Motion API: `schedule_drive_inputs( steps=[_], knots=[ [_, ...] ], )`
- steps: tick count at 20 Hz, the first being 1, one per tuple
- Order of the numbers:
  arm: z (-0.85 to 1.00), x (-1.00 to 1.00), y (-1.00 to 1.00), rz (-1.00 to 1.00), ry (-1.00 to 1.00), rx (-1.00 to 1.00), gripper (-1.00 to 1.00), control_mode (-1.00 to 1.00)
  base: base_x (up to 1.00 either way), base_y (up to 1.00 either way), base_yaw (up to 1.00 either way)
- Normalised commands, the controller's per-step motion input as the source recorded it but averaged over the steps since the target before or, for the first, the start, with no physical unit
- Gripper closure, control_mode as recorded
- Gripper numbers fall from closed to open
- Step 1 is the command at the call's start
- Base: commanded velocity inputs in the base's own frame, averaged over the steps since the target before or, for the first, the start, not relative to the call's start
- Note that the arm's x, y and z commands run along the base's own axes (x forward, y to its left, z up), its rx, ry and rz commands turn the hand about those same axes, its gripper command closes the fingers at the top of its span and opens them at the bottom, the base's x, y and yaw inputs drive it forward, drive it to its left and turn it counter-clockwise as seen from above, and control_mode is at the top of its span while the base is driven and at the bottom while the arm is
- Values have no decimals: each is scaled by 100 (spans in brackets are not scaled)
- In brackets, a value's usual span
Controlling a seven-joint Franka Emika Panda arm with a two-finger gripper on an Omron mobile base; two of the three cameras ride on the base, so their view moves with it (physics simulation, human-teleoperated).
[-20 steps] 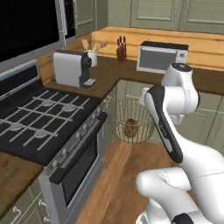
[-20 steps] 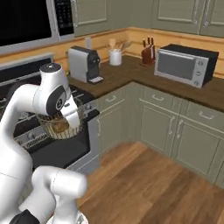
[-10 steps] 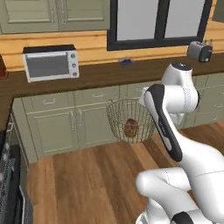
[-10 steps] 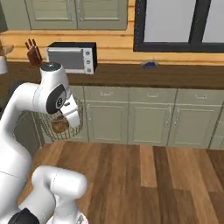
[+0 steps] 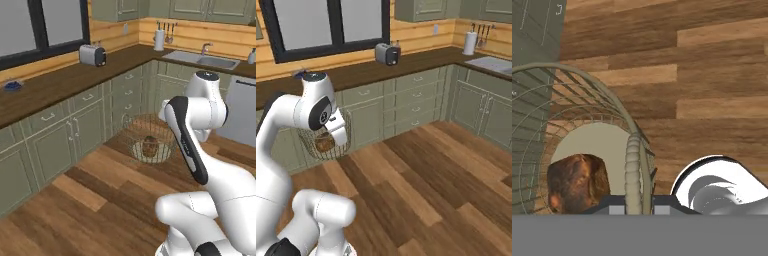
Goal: Open the cabinet, pick up the bread from the cabinet and place it in the basket. Then move the basket to the dining counter.
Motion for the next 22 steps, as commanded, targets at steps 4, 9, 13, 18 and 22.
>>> schedule_drive_inputs(
  steps=[4, 9, 13, 18, 22],
  knots=[
    [0, 0, 0, 0, 0, 0, 100, 100, 0, 2, -100],
    [0, 0, 0, 0, 0, 0, 100, 100, 0, 4, -100],
    [0, 0, 0, 0, 0, 0, 100, 100, 0, 7, -100],
    [0, 0, 0, 0, 0, 0, 100, 100, 0, -11, -87],
    [0, 0, 0, 0, 0, 0, 100, 100, 0, -95, -24]
  ],
)
